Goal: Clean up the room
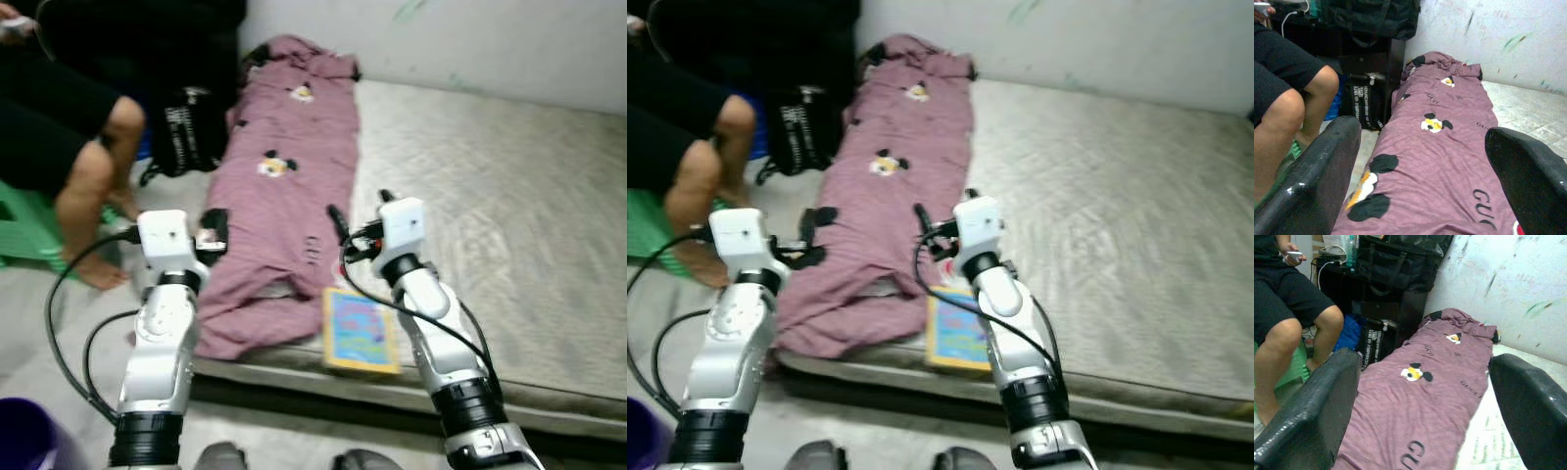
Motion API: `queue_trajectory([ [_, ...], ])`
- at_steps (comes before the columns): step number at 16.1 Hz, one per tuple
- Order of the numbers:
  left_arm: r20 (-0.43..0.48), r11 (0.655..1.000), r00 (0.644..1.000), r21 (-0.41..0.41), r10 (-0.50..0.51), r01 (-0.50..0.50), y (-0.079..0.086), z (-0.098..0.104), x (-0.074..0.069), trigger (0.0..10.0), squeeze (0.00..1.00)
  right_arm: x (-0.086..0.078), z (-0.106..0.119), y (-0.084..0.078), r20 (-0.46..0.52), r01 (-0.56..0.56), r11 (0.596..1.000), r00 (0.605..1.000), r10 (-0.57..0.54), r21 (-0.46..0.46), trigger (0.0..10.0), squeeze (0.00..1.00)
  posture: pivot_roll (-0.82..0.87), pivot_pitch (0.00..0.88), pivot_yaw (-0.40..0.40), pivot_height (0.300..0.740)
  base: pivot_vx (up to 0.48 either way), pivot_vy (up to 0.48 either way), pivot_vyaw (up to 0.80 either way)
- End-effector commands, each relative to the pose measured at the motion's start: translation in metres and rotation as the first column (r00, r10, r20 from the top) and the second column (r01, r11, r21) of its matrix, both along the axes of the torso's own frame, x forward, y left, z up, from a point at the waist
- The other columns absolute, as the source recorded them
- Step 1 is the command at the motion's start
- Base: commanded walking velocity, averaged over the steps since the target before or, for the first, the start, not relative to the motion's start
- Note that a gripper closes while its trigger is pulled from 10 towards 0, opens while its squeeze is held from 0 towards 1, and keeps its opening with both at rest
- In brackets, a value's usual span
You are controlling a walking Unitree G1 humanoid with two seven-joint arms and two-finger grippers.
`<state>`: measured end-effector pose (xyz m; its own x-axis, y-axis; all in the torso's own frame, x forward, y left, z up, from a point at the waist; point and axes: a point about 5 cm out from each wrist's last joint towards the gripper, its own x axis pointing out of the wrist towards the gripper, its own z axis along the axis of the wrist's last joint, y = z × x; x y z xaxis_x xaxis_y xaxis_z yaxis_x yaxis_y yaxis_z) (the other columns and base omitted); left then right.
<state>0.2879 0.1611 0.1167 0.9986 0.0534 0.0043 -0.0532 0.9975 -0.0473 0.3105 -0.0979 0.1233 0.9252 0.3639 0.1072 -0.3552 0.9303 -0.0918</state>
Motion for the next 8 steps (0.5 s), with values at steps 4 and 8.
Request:
queue_trajectory([
  [4,0.008,1.0,1.0,-0.017,-0.016,0.017,-0.0083,0.0023,0.0008,10.0,0.0,0.002,0.0029,-0.0106,0.006,0.025,1.0,1.0,-0.025,-0.009,10.0,0.0,0.02,0.0,-0.062,0.74,0.0,-0.073,0.0],
  [8,0.028,0.999,0.999,-0.023,-0.034,0.035,-0.0102,0.0046,0.0007,10.0,0.0,0.0023,0.0035,-0.0107,0.007,0.025,1.0,1.0,-0.024,-0.011,10.0,0.0,0.01,0.0,-0.063,0.74,0.0,0.0,0.0],
])
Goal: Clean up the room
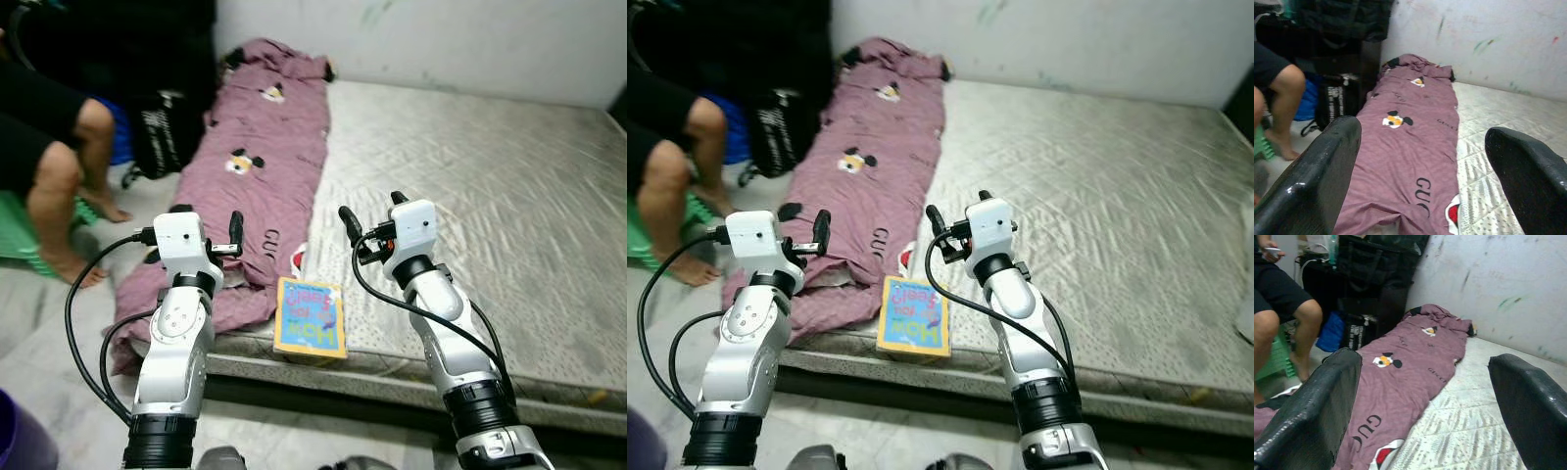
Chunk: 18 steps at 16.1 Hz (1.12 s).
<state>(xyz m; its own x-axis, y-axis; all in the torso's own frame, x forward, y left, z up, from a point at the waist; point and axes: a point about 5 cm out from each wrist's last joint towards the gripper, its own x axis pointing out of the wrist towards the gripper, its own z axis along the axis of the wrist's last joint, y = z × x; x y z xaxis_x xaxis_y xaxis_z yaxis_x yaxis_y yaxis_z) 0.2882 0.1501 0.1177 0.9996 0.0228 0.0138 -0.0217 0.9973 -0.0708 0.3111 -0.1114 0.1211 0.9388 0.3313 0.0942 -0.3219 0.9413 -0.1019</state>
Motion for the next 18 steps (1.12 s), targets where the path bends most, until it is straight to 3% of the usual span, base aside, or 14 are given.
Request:
queue_trajectory([
  [1,0.019,1.0,1.0,0.0,-0.006,0.006,0.0008,0.0039,0.0004,10.0,0.0,0.0017,0.0057,0.0029,0.014,-0.012,1.0,1.0,0.012,0.004,10.0,0.0,0.01,0.0,-0.063,0.74,0.0,0.0,0.0],
  [10,0.028,1.0,0.999,-0.002,-0.018,0.018,0.0005,0.0054,0.0021,10.0,0.0,0.0034,0.0062,0.0031,0.014,-0.006,1.0,1.0,0.006,0.01,10.0,0.0,0.01,0.0,-0.061,0.74,0.305,0.0,0.0],
  [18,0.013,1.0,1.0,0.012,-0.019,0.019,0.0009,0.004,0.0036,10.0,0.0,0.0044,0.006,0.0042,0.011,-0.008,1.0,1.0,0.008,0.001,10.0,0.0,0.01,0.0,-0.06,0.74,0.0,0.0,-0.07],
])
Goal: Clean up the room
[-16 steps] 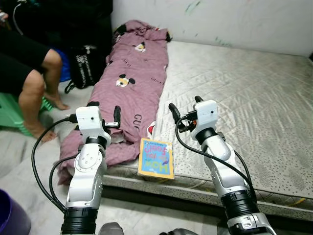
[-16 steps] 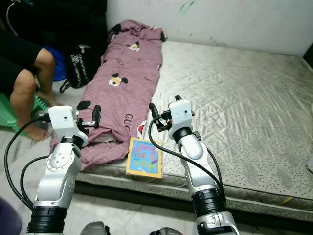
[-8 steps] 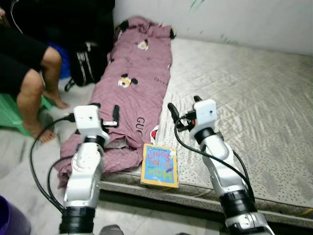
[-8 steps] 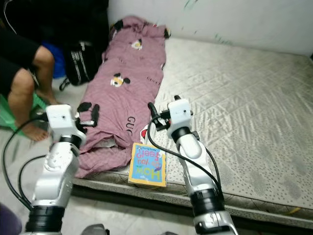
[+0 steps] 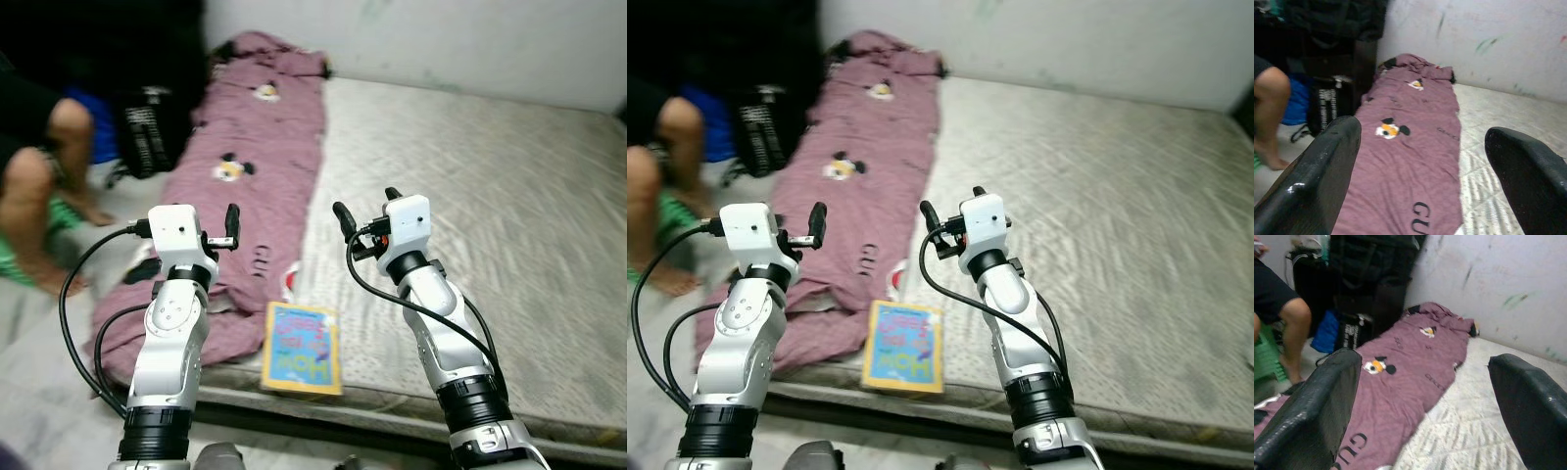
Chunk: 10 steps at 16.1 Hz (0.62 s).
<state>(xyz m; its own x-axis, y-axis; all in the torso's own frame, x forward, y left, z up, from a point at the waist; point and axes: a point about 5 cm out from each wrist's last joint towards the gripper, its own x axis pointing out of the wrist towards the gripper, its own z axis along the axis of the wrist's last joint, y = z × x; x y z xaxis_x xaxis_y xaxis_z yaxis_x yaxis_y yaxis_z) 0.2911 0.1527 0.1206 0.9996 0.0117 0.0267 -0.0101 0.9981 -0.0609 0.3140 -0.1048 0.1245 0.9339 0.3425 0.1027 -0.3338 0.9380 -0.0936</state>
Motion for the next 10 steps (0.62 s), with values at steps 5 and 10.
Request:
queue_trajectory([
  [5,-0.003,1.0,1.0,0.012,-0.007,0.008,-0.0022,0.0007,0.0007,10.0,0.0,0.0016,0.0021,-0.0023,0.003,0.004,1.0,1.0,-0.004,-0.007,10.0,0.0,0.02,0.0,-0.06,0.74,0.0,-0.149,-0.58],
  [10,-0.006,1.0,1.0,0.012,-0.007,0.007,-0.0029,-0.0005,0.0002,10.0,0.0,0.0011,0.001,-0.0026,-0.001,0.002,1.0,1.0,-0.002,-0.011,10.0,0.0,0.02,0.0,-0.062,0.74,0.0,-0.48,0.0],
])
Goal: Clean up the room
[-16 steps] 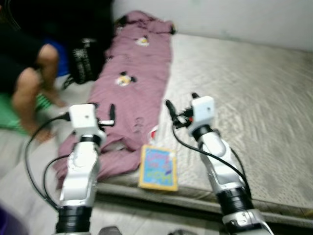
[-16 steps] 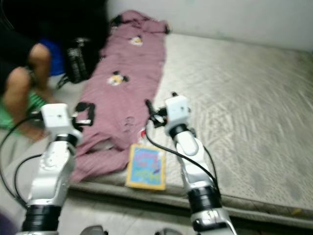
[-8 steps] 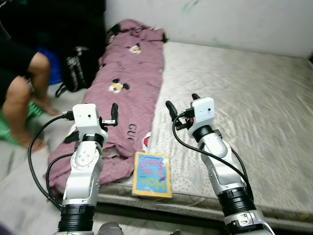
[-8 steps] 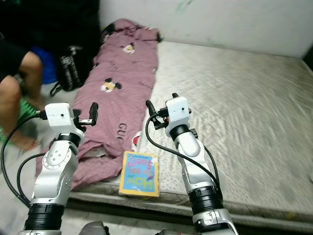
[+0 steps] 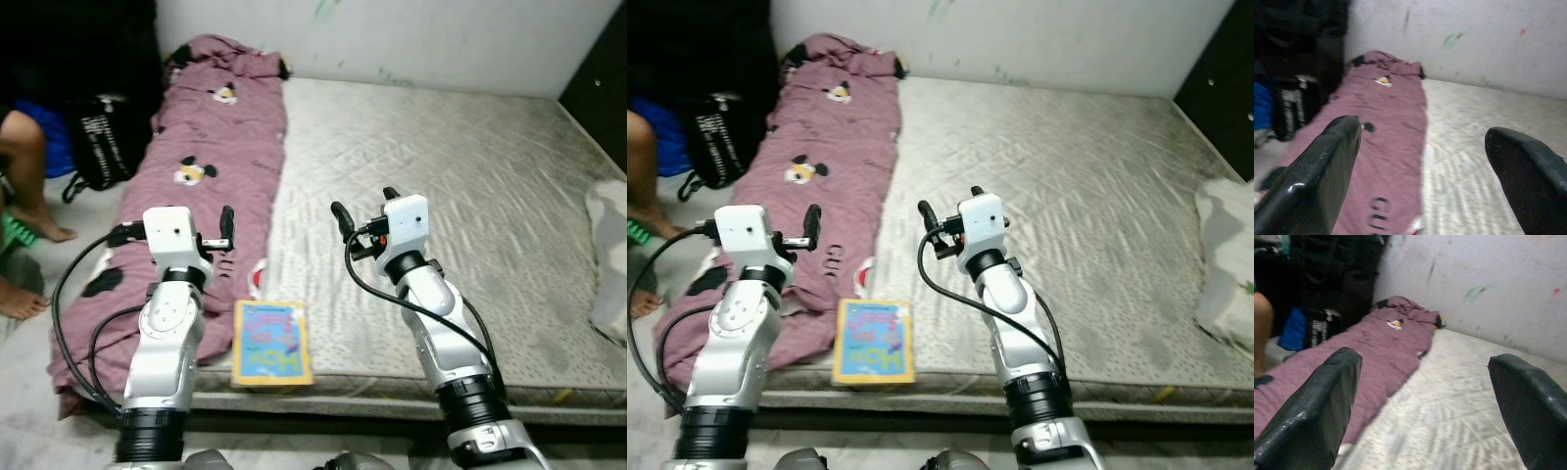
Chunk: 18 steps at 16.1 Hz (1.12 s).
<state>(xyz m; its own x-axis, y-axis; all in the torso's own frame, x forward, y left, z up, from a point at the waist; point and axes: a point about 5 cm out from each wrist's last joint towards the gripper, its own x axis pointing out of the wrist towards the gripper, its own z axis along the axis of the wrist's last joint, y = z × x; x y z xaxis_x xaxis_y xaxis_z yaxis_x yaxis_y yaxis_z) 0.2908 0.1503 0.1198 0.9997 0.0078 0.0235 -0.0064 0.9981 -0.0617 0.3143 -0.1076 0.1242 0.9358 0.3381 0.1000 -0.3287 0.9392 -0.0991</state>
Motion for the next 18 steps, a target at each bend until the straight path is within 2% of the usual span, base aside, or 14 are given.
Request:
queue_trajectory([
  [1,-0.003,1.0,1.0,0.013,-0.003,0.003,-0.0005,0.0003,0.0006,10.0,0.0,0.0009,0.0013,0.0002,0.0,-0.003,1.0,1.0,0.003,-0.005,10.0,0.0,0.02,0.0,-0.062,0.74,0.0,-0.48,0.0],
  [16,0.001,1.0,1.0,0.012,-0.007,0.007,-0.0017,0.0013,0.0033,10.0,0.0,0.0043,0.0006,-0.0005,-0.012,0.0,1.0,1.0,0.0,-0.007,10.0,0.0,0.01,0.0,-0.066,0.74,0.0,-0.472,0.0],
  [18,0.012,1.0,1.0,0.0,0.0,0.0,-0.0007,0.0025,0.0032,10.0,0.0,0.0048,0.0008,-0.0006,-0.011,0.001,1.0,1.0,-0.001,-0.008,10.0,0.0,0.01,0.0,-0.065,0.74,0.0,0.0,0.0],
])
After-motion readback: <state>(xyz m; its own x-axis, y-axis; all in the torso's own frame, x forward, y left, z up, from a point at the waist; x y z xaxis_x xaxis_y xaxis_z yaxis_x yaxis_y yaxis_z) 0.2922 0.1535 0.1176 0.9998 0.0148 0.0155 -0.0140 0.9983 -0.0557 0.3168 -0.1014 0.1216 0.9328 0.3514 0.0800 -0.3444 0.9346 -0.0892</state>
